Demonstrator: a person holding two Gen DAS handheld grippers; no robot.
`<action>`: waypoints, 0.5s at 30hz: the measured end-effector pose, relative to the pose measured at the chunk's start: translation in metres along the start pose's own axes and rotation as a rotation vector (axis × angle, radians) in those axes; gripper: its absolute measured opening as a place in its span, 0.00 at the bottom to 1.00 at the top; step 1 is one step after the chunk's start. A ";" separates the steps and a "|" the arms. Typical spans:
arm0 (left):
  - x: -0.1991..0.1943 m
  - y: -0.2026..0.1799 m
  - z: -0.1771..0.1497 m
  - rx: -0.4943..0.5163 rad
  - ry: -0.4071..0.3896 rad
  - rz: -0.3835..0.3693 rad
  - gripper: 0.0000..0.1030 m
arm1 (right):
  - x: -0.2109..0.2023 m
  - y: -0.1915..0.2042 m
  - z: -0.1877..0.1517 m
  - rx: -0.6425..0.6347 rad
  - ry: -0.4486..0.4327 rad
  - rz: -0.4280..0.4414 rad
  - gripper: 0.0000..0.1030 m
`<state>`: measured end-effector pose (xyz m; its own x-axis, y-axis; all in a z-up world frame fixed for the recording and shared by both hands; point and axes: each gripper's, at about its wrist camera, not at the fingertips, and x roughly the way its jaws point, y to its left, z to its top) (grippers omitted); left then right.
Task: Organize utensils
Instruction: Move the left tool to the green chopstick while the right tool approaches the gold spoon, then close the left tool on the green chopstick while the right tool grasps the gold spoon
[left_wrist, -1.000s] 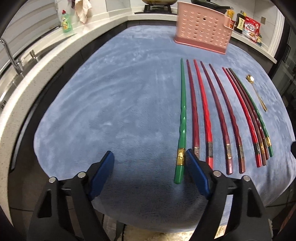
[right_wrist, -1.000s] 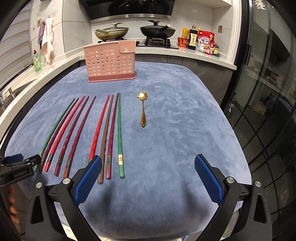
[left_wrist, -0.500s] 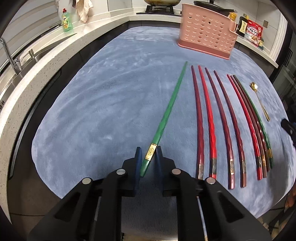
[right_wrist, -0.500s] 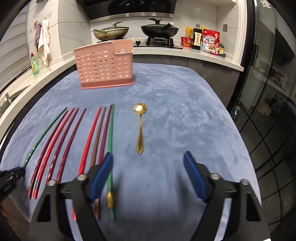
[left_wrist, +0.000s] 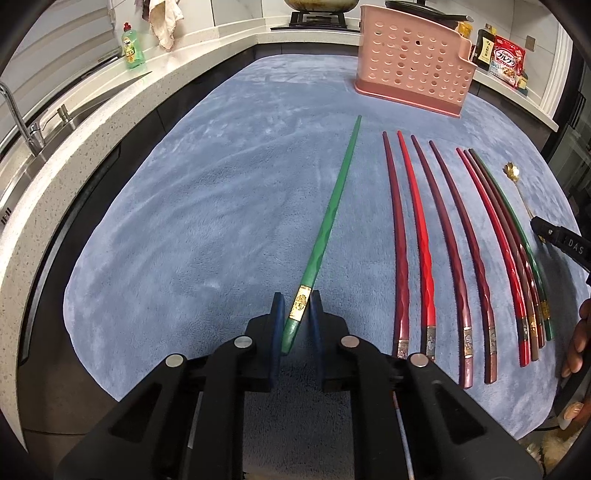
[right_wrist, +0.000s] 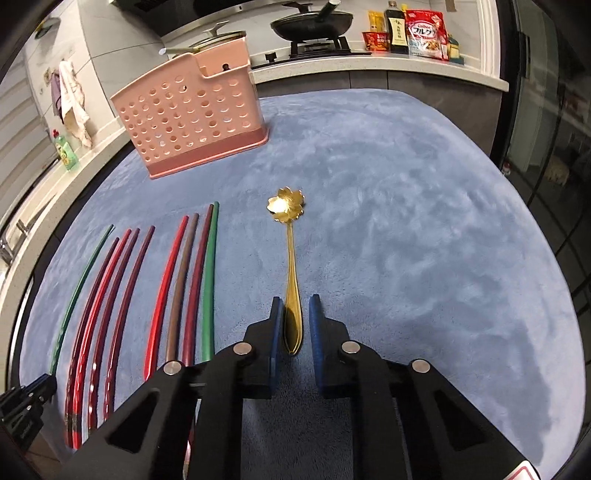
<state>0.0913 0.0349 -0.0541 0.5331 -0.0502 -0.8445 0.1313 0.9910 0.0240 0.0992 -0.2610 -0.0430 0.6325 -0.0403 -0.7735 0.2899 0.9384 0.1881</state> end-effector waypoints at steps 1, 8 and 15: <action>0.000 0.000 0.000 -0.002 0.001 -0.001 0.13 | 0.000 -0.001 0.000 0.003 -0.001 0.005 0.12; -0.001 0.001 0.000 -0.008 0.001 -0.012 0.13 | -0.002 -0.005 -0.001 0.026 0.006 0.032 0.09; -0.006 0.004 0.003 -0.019 0.003 -0.053 0.11 | -0.023 -0.003 -0.004 0.020 -0.010 0.036 0.02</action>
<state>0.0907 0.0393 -0.0471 0.5230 -0.1027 -0.8461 0.1439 0.9891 -0.0311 0.0807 -0.2612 -0.0284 0.6501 -0.0102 -0.7598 0.2811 0.9322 0.2280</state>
